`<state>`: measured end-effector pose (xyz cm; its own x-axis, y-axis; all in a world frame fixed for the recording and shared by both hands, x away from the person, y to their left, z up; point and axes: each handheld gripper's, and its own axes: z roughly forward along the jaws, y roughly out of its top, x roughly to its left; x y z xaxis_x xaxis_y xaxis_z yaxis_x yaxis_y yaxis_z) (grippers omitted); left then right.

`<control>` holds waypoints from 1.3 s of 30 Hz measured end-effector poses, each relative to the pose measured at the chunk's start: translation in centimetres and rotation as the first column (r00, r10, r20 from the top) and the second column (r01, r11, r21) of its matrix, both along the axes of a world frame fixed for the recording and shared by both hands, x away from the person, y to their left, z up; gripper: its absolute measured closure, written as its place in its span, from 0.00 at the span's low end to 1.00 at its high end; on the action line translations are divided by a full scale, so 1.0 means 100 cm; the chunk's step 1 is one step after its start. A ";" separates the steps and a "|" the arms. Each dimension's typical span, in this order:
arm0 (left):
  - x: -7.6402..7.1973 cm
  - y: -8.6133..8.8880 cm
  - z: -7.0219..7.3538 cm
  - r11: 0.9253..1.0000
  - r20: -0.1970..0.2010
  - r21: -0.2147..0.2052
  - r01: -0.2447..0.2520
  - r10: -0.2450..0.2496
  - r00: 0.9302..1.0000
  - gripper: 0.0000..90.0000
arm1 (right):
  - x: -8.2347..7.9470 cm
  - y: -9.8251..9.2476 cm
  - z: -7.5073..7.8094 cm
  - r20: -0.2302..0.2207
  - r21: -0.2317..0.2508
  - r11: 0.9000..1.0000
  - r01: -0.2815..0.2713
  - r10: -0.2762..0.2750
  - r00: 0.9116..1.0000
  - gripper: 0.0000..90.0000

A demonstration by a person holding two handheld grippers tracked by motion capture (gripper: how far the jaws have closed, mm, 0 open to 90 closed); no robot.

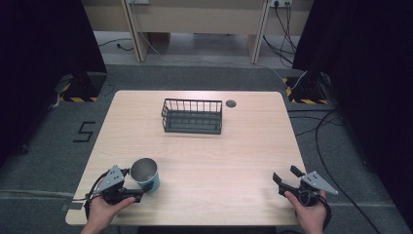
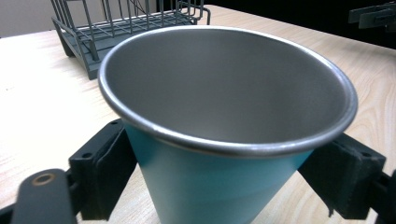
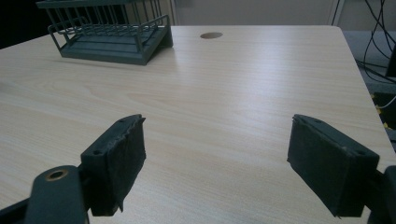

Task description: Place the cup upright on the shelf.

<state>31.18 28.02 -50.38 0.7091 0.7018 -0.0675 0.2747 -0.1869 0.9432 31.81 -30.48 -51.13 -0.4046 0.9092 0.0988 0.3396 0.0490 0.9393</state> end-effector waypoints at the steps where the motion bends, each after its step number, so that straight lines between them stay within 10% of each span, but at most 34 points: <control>1: 0.000 0.000 0.000 1.000 0.000 0.000 0.000 0.000 1.000 0.17 | 0.000 0.000 0.000 0.000 0.000 1.000 0.000 0.000 1.000 0.22; 39: 0.017 -0.004 0.027 0.997 0.076 -0.054 -0.049 0.053 0.996 0.18 | 0.000 0.000 0.000 -0.007 0.004 1.000 -0.002 0.002 1.000 0.22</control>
